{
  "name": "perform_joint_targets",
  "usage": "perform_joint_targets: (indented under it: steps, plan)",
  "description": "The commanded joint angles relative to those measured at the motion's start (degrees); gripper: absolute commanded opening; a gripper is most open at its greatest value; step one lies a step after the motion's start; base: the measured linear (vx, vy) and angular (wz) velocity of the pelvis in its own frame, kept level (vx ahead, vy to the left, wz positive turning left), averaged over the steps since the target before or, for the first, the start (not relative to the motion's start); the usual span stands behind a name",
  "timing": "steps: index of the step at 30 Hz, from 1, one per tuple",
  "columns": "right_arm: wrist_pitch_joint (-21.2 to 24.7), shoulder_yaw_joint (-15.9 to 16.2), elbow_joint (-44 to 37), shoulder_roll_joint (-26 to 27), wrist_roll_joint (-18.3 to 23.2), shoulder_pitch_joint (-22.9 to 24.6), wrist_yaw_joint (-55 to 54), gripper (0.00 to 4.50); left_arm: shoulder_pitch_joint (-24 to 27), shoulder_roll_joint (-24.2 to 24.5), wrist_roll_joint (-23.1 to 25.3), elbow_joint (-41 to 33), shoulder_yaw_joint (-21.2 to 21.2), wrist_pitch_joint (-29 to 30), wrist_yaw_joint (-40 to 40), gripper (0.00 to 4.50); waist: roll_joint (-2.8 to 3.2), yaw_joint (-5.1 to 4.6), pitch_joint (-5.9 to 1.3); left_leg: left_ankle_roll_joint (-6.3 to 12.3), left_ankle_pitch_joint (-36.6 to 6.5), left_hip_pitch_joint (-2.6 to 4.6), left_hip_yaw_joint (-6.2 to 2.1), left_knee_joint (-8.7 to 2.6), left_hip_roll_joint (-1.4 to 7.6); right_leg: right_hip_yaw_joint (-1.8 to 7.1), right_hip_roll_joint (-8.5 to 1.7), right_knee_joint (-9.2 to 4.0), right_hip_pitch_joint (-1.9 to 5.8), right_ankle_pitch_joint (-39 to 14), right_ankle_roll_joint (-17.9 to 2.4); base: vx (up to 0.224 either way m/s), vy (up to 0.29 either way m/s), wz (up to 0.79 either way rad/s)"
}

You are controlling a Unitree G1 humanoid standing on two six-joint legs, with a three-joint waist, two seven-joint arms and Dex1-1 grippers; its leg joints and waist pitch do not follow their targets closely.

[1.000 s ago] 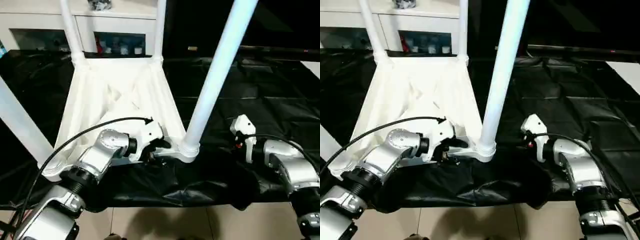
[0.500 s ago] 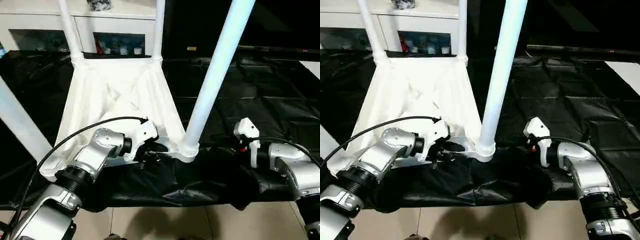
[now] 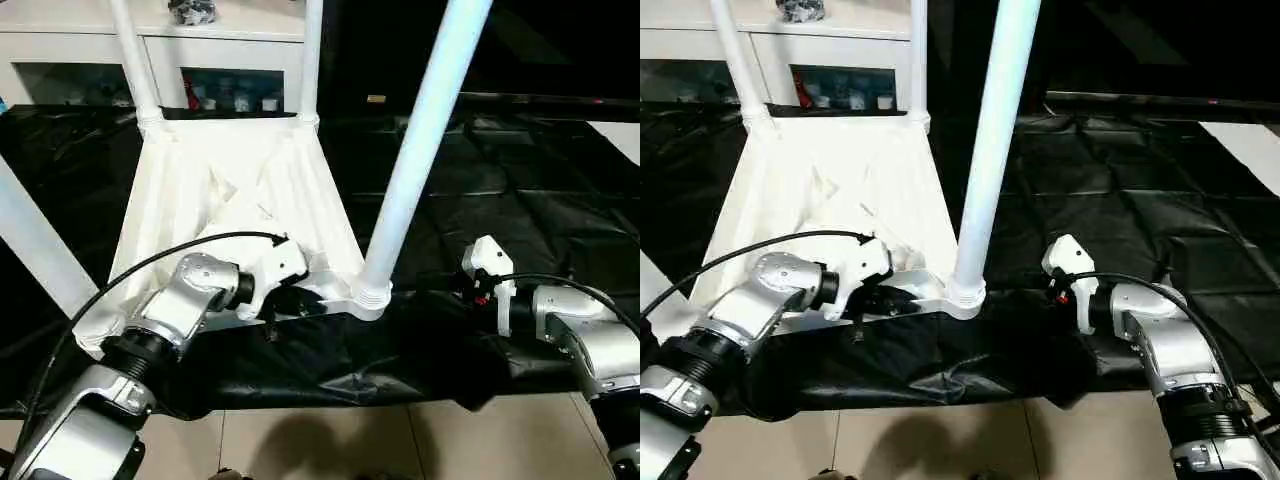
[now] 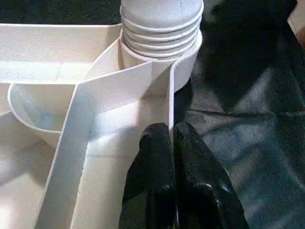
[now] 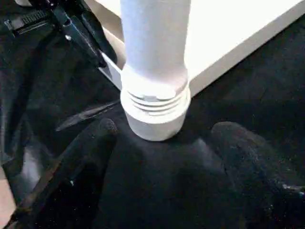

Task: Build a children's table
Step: Rotate leg to tighten

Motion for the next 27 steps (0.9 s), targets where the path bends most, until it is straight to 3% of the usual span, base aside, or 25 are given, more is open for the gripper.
perform_joint_targets:
  steps: [1,3,5,8,15,17,20,23,24,27]
  plan:
    - [1.15,0.09,-1.05,-0.32,0.79,-0.18,0.38,3.85,1.54,1.27,2.79,1.57,-2.08,1.46,-0.58,0.00,0.42,-0.04,-3.15,-1.14,-27.34,1.16,-1.42,-4.56,0.90,0.64,-2.39,-6.49,1.75,-35.66,-4.28,0.000,0.000,0.00]
    - [2.55,-0.32,-0.93,0.58,1.80,-0.62,-0.34,4.01,1.88,1.19,2.65,0.80,-2.10,2.09,-0.68,0.00,0.68,-0.18,-3.17,-1.32,-28.09,0.96,-1.71,-4.92,1.01,0.26,-2.47,-6.38,2.18,-32.95,-5.33,0.000,0.000,0.00]
    - [3.46,-0.25,-1.51,1.34,2.73,-0.73,-0.08,4.15,1.86,0.29,1.81,0.20,-1.32,3.21,-0.04,0.00,0.94,-0.24,-3.21,-1.59,-29.54,1.41,-1.80,-5.02,1.07,0.10,-2.45,-6.40,2.09,-30.83,-6.56,0.000,0.000,0.00]
    - [-0.35,1.68,-1.03,2.66,-0.54,-0.96,-2.59,4.43,1.74,-1.55,0.29,-0.76,-0.10,4.50,0.52,0.00,0.82,-0.04,-3.19,-1.76,-29.88,2.02,-1.45,-4.93,1.10,0.38,-2.47,-6.39,1.65,-28.26,-8.41,0.000,0.000,0.00]
    - [-9.21,3.78,7.51,8.29,-6.97,-5.69,-13.65,4.43,1.63,-3.98,1.67,-0.84,-2.08,4.20,0.61,0.00,0.99,0.04,-3.39,-1.93,-28.37,2.12,-1.07,-4.84,0.97,0.86,-2.46,-5.98,1.57,-25.12,-9.65,0.000,0.000,0.00]
    - [-9.37,3.70,8.52,9.08,-7.03,-6.47,-14.62,4.43,1.49,-4.37,1.95,-0.87,-2.00,4.34,0.71,0.00,1.00,-0.08,-3.41,-1.79,-27.32,1.74,-1.16,-4.92,0.94,0.90,-2.56,-5.82,1.92,-24.87,-9.53,0.000,0.000,0.00]
    - [-9.18,3.61,8.80,9.49,-6.57,-6.78,-14.22,4.43,1.30,-4.47,2.05,-0.87,-1.76,4.47,0.64,0.00,1.12,0.22,-3.61,-0.96,-25.22,1.86,-0.83,-4.93,1.07,1.17,-2.30,-5.45,2.04,-20.76,-10.55,0.000,0.000,0.00]
    - [-10.28,4.01,9.97,9.63,-6.39,-7.20,-12.70,4.43,0.97,-4.28,2.20,-0.59,-1.41,4.18,0.37,0.00,1.16,0.33,-3.64,-0.63,-24.82,1.95,-0.66,-4.86,1.06,1.22,-2.33,-5.44,2.08,-20.20,-10.97,0.000,0.000,0.00]
    - [-10.85,4.18,10.80,9.69,-6.40,-7.49,-12.21,4.15,0.92,-4.21,2.28,-0.49,-1.29,4.00,0.19,0.00,1.13,0.29,-3.72,-0.53,-24.23,1.76,-0.67,-4.86,1.07,1.21,-2.37,-5.34,2.26,-20.32,-10.93,0.000,0.000,0.00]
    - [-12.16,4.52,12.65,9.84,-6.58,-8.13,-11.47,3.96,0.91,-4.22,2.52,-0.30,-0.92,3.71,-0.13,0.00,1.05,0.13,-3.69,-0.38,-23.52,1.37,-0.80,-4.99,1.05,1.10,-2.40,-5.32,2.54,-21.04,-10.48,0.000,0.000,0.00]
